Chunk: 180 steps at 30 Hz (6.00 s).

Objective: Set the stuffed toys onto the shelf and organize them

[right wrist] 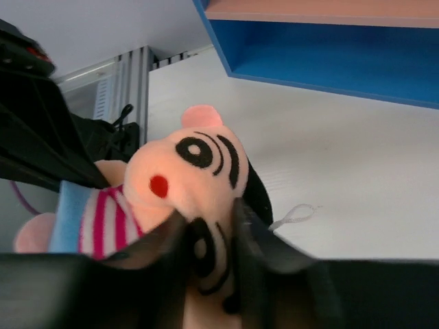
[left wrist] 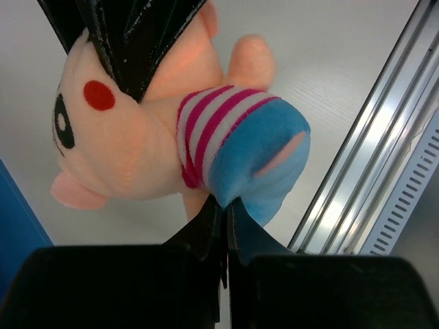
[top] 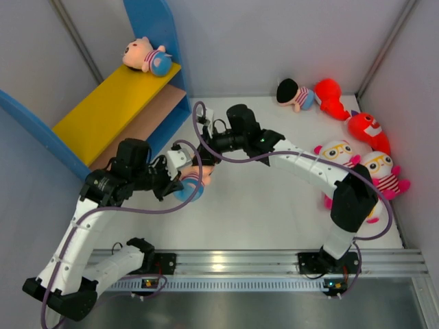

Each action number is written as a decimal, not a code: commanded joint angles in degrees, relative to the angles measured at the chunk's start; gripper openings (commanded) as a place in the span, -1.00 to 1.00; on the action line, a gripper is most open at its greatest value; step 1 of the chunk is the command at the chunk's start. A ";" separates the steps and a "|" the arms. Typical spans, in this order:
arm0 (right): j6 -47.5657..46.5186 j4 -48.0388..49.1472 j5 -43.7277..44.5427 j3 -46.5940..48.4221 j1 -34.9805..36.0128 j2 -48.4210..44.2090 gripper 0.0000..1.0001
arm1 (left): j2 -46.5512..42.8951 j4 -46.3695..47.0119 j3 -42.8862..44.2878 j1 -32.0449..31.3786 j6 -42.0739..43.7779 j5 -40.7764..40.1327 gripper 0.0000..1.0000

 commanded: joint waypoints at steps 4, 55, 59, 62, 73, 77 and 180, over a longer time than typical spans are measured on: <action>4.44 4.22 14.64 2.64 0.94 -2.62 0.48 | -1.77 7.37 2.71 -0.10 -8.43 -1.30 -1.00; 23.04 3.40 23.80 -0.36 -47.03 -4.15 0.99 | 37.95 28.46 33.56 29.96 0.80 -19.77 -0.81; 29.57 7.27 20.29 9.12 -51.79 13.57 0.98 | 37.60 30.05 33.38 29.88 -1.84 -20.04 -0.08; 32.30 5.97 20.55 19.93 -52.85 24.92 0.95 | 36.99 30.57 32.42 29.96 -1.40 -19.07 0.02; 40.56 10.03 26.43 43.40 -53.64 46.92 0.91 | 31.27 29.26 32.50 29.87 -6.32 -18.02 0.60; 43.63 11.41 29.59 41.33 -53.64 48.97 0.88 | 31.36 23.12 34.79 29.70 -6.32 -15.82 0.61; -24.83 36.02 34.18 -46.75 6.74 -44.55 0.68 | 11.24 9.81 27.77 8.17 51.57 -48.67 -1.00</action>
